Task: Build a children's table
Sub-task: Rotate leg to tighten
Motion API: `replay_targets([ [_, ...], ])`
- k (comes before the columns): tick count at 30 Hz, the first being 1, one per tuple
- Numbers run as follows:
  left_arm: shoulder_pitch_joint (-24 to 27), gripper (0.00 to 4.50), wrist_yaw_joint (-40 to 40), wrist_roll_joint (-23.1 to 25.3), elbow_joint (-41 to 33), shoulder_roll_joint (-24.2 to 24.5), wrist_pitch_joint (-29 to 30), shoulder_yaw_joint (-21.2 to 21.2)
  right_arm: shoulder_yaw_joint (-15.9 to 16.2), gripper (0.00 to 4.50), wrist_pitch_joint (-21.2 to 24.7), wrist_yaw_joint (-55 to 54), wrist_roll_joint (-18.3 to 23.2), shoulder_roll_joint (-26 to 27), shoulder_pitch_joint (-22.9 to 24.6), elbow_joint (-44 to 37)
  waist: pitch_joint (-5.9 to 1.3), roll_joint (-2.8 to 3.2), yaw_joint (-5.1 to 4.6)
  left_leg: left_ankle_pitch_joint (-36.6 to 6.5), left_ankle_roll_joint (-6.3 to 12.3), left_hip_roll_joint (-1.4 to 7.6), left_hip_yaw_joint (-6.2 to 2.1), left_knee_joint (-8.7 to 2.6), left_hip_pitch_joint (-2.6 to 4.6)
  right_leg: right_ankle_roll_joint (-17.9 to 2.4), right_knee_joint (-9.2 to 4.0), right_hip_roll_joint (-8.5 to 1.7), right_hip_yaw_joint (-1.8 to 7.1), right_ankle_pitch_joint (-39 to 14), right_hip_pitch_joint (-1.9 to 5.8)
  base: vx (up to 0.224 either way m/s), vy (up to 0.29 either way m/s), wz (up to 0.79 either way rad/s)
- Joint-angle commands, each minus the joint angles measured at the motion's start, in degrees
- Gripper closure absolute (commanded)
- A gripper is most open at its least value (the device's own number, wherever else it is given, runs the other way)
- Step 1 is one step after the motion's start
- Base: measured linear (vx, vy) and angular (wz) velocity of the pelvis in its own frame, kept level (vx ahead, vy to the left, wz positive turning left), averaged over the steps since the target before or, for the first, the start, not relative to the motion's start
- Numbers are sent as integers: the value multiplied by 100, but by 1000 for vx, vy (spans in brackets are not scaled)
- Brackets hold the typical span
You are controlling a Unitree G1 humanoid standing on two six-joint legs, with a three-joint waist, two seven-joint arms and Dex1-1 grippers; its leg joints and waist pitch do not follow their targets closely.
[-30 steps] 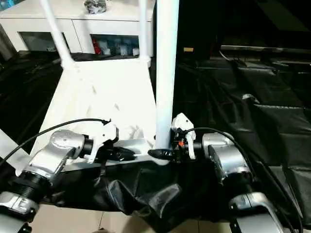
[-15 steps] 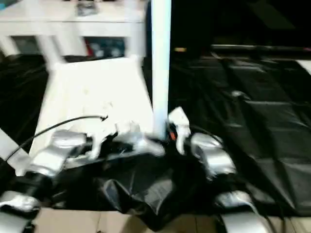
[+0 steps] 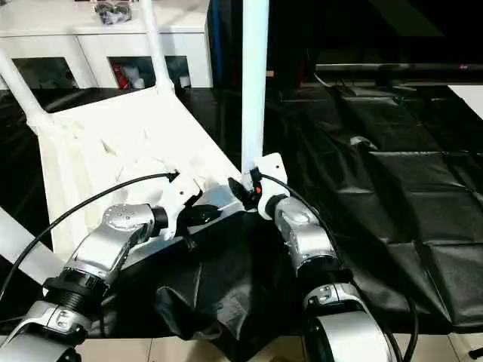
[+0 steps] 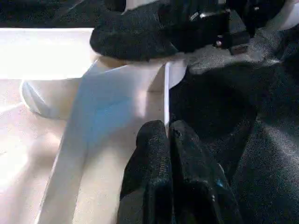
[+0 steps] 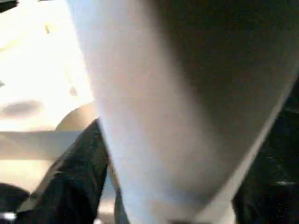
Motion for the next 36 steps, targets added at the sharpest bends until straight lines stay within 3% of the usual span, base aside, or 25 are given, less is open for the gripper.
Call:
replay_targets([
  [1,-61,450,-441,-273,-339,-128,-191,-350,678,94,-22,871,-12,277,55,145,-325,27,20,-1343,353,45,24,-338,-31,-1519,-425,-203,167,-778,332,0,0,0],
  [2,-51,450,-570,-295,-363,-32,-209,-365,752,94,-123,1277,23,167,88,42,-328,63,17,-1358,347,46,21,-337,-23,-1533,-418,-202,168,-758,331,0,0,0],
  [3,-51,450,-584,-297,-361,-22,-211,-366,760,94,-120,1329,31,152,94,25,-340,43,16,-1353,384,50,25,-321,-27,-1574,-408,-199,168,-635,346,0,0,0],
  [6,-68,450,-842,-327,-308,150,-276,-367,917,94,-43,2179,151,-99,209,-276,-331,70,46,-1157,514,50,32,-305,-31,-1679,-382,-190,163,-372,358,0,0,0],
  [7,-94,450,-1084,-361,-234,278,-341,-372,1104,94,27,2847,219,-329,346,-548,-336,54,73,-1094,567,53,39,-293,-35,-1700,-374,-184,157,-310,368,0,0,0],
  [10,-140,450,-1466,-426,-79,441,-496,-377,1266,94,285,3661,413,-586,521,-950,-325,39,151,-1013,678,56,50,-285,-29,-1712,-372,-185,156,-313,363,0,0,0],
  [13,-185,450,-1655,-438,47,516,-611,-368,1351,94,502,4056,565,-713,614,-1188,-322,55,219,-1128,612,86,54,-297,4,-1703,-379,-201,169,-546,320,0,0,0],
  [15,-269,450,-1801,-401,198,618,-711,-386,1499,108,903,4558,734,-877,714,-1469,-312,67,271,-1308,543,88,62,-305,45,-1663,-401,-191,175,-747,296,0,0,0],
  [18,-359,450,-1900,-415,325,691,-766,-382,1584,127,1205,4890,822,-981,793,-1707,-307,72,308,-1430,432,94,57,-328,47,-1561,-412,-203,193,-977,292,0,0,0],
  [22,-423,450,-1997,-409,426,723,-829,-383,1613,152,1382,4993,846,-1025,854,-1875,-316,73,371,-1363,335,81,49,-333,30,-1448,-418,-214,201,-1068,303,0,0,0],
  [23,-435,450,-2043,-405,461,724,-862,-378,1613,158,1472,5025,858,-1042,872,-1947,-319,98,379,-1298,330,77,46,-326,21,-1437,-414,-222,202,-1047,305,0,0,0],
  [29,-444,450,-1970,-408,534,679,-884,-385,1574,181,1665,4999,898,-1068,912,-2127,-335,102,383,-1136,352,73,44,-314,2,-1426,-399,-216,188,-876,312,0,0,0],
  [34,-417,450,-1626,-463,487,548,-736,-207,1061,186,1256,3823,757,-619,715,-1665,-307,115,345,-1342,227,62,39,-342,3,-1308,-451,-233,184,-1379,293,0,0,0],
  [35,-396,450,-1454,-430,452,509,-678,-171,964,186,1150,3370,667,-481,666,-1517,-305,60,324,-1375,197,63,34,-354,0,-1252,-461,-235,187,-1520,300,0,0,0],
  [36,-364,450,-1198,-376,388,447,-581,-126,837,188,998,2691,522,-285,591,-1288,-295,83,311,-1382,171,61,27,-359,-7,-1227,-456,-238,191,-1592,292,0,0,0],
])
